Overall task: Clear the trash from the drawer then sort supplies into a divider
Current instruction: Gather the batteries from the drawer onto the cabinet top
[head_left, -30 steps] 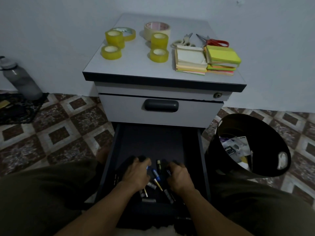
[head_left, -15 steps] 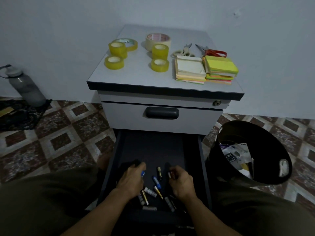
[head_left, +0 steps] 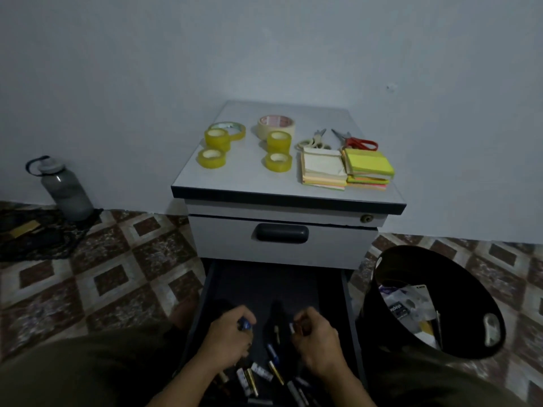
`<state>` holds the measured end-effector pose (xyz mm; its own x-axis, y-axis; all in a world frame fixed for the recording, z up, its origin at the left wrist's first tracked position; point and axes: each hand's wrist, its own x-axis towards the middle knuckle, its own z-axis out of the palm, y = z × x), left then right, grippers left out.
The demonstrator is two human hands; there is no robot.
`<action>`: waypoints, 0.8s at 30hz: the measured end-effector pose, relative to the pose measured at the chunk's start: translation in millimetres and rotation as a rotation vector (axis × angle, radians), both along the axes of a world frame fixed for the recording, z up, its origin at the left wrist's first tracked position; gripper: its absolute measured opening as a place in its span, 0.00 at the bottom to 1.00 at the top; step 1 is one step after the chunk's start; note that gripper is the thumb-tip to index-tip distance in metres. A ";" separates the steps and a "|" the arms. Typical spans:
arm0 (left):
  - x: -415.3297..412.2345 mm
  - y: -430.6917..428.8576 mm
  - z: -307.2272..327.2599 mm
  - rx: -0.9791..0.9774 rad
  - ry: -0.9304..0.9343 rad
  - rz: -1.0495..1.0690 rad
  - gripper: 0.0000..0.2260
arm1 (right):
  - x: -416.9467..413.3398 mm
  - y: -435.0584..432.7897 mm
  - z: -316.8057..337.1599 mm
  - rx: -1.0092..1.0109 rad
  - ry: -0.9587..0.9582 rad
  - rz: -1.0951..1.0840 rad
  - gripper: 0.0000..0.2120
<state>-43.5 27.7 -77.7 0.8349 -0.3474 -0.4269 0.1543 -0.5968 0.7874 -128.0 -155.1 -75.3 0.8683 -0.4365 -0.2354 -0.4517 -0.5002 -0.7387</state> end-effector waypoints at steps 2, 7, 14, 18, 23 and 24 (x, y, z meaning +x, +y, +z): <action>-0.9 4.9 27.9 -0.062 0.031 0.030 0.08 | 0.5 -2.0 24.8 0.018 -0.021 0.048 0.08; -0.6 28.0 118.6 -0.147 -0.076 0.062 0.05 | 2.3 -4.9 92.8 -0.013 -0.092 0.184 0.06; 48.1 32.5 245.1 -0.265 -0.356 0.139 0.05 | 49.1 1.0 232.1 0.032 -0.290 0.321 0.07; 98.8 11.3 294.1 -0.229 -0.472 0.149 0.05 | 108.3 -5.2 292.1 -0.017 -0.364 0.305 0.09; 162.8 -19.8 312.4 -0.127 -0.482 0.164 0.06 | 188.7 -11.2 335.9 -0.102 -0.342 0.302 0.10; 172.5 -24.8 311.9 -0.110 -0.480 0.163 0.05 | 204.3 -11.5 338.7 -0.133 -0.326 0.305 0.10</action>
<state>129.0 2.9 234.2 0.9747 -0.2182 0.0488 -0.1556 -0.5050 0.8490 76.3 -166.5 263.4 0.9811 -0.1581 0.1115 -0.0247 -0.6740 -0.7383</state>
